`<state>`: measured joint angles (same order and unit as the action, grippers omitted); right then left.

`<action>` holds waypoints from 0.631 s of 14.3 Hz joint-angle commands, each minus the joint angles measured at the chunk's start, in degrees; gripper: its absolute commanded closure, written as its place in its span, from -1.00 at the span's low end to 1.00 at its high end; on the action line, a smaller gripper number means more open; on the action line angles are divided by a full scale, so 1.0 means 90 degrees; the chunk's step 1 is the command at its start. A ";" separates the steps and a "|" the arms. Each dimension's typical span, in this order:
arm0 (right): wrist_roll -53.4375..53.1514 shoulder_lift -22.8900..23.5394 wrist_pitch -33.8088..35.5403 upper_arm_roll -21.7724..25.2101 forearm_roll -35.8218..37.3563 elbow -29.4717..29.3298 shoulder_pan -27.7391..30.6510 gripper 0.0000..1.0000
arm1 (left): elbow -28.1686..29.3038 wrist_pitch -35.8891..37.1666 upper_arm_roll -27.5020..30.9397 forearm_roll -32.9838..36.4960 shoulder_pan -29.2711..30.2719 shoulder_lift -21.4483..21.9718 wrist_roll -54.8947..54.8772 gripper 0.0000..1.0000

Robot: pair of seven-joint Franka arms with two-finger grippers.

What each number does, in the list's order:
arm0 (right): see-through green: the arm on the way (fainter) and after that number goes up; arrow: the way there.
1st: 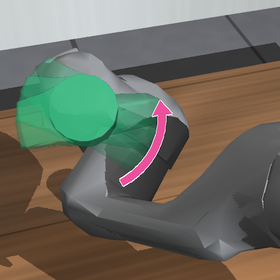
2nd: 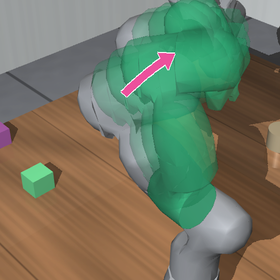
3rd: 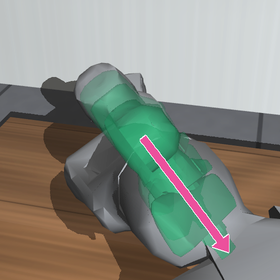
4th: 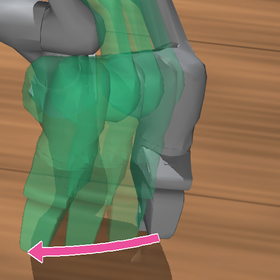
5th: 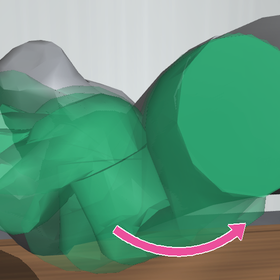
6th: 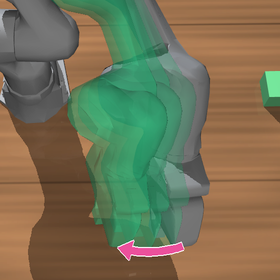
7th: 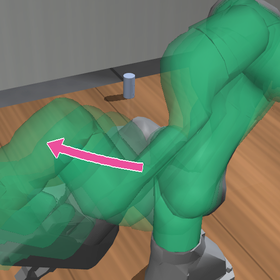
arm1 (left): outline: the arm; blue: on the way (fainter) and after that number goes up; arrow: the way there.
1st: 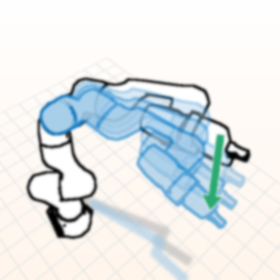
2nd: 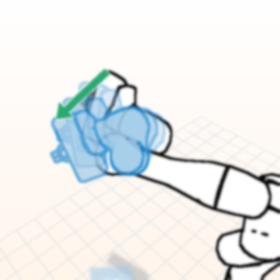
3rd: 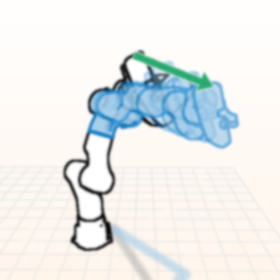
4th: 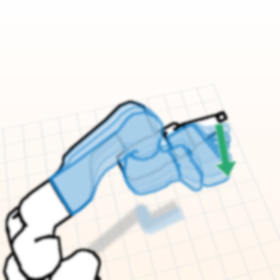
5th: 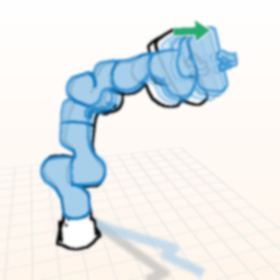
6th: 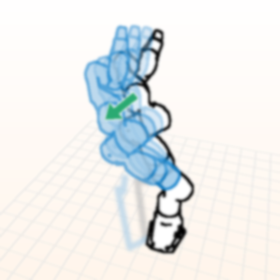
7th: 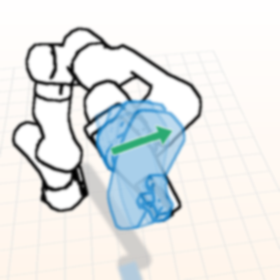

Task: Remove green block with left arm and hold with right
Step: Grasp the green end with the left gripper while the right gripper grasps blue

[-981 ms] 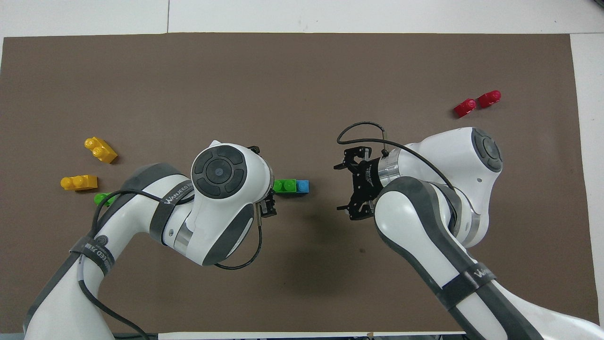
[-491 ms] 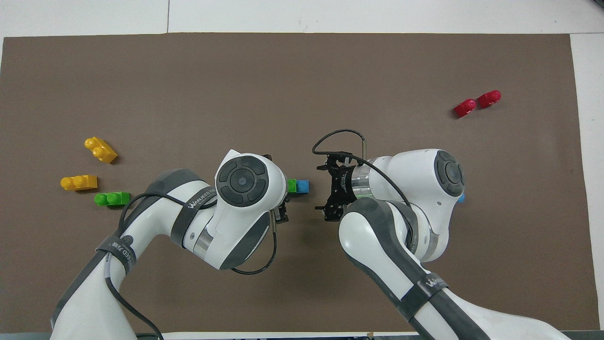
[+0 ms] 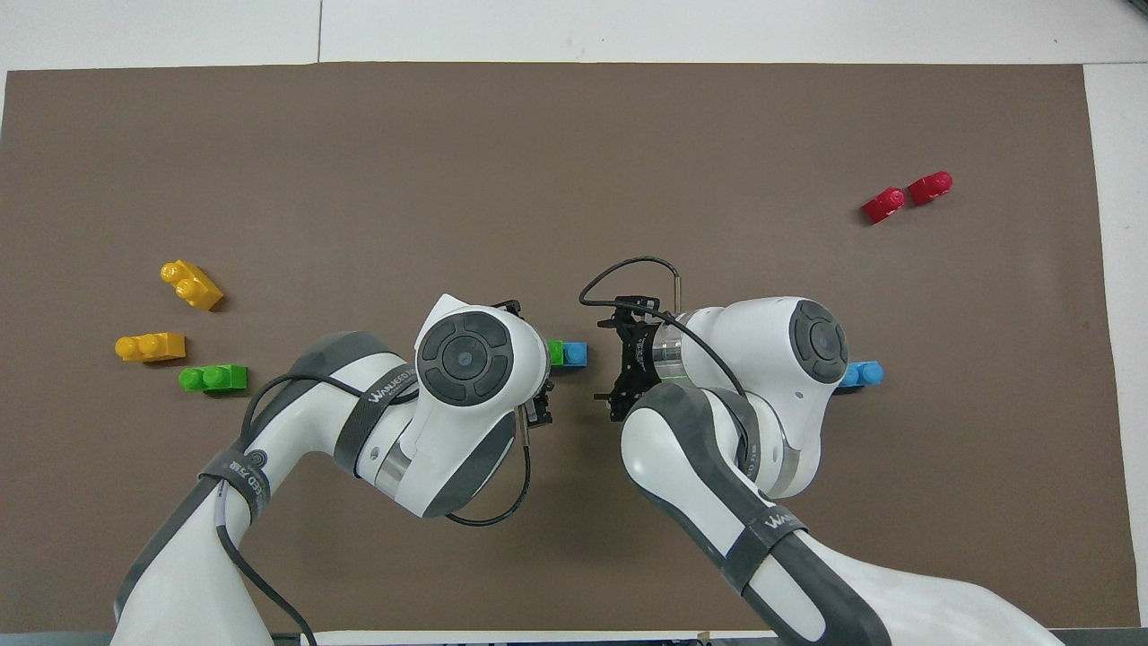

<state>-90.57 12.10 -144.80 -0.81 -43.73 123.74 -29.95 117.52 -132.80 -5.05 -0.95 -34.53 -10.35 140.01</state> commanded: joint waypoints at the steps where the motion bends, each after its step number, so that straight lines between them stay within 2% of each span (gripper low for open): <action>1: 0.0249 0.0247 -0.0356 0.0002 -0.0132 -0.0028 -0.0120 -1.00 | 0.0194 -0.0215 0.0093 0.0008 -0.0109 0.0066 0.0107 -1.00; 7: 0.0503 0.0521 -0.0493 -0.0017 -0.0228 -0.0223 -0.0217 -1.00 | 0.0321 -0.0371 0.0093 0.0008 -0.0109 0.0066 0.0107 -1.00; 9: 0.0570 0.0638 -0.0765 -0.0017 -0.0424 -0.0272 -0.0286 -1.00 | 0.0321 -0.0381 0.0093 0.0008 -0.0109 0.0047 0.0107 -1.00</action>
<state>-87.91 16.11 -149.24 -0.93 -44.47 122.65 -31.82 119.13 -134.69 -5.04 -0.95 -34.53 -10.36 140.12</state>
